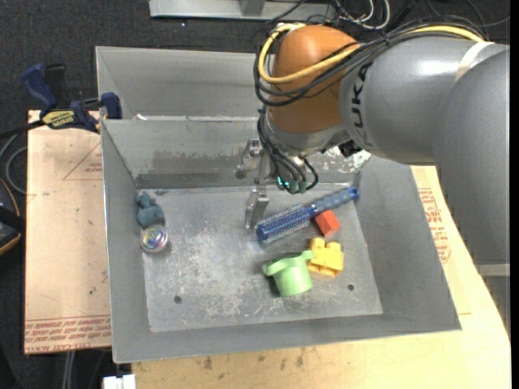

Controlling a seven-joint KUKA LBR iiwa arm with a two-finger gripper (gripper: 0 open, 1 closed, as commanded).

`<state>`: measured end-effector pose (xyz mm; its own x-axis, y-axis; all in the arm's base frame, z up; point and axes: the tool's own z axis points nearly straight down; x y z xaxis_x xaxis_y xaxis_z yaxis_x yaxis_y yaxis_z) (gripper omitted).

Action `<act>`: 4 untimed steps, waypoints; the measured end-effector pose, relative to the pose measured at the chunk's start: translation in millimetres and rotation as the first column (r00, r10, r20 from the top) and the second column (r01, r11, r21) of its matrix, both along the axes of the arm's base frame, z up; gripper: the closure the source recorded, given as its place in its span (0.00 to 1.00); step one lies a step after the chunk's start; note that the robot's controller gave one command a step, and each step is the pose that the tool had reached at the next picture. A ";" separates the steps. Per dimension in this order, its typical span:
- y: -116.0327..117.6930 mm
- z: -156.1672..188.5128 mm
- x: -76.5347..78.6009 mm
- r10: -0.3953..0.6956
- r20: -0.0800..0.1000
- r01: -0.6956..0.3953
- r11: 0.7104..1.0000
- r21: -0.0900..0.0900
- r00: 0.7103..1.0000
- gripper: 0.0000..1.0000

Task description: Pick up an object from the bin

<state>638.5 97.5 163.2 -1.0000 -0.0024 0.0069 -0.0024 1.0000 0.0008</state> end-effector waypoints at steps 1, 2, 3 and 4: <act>-60.1 -12.1 -37.8 0.029 0.003 -0.029 1.000 -0.003 1.000 0.00; -114.8 -84.1 -37.7 -0.129 0.015 0.129 0.992 0.004 0.992 0.00; -112.9 -82.0 -36.4 -0.124 0.020 0.124 0.992 0.004 0.992 1.00; -94.5 41.4 -0.5 -0.121 0.018 0.121 0.993 0.002 0.993 1.00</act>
Offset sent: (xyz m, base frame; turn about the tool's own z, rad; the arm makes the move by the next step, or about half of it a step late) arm -0.0365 -0.0561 -0.0105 -0.0357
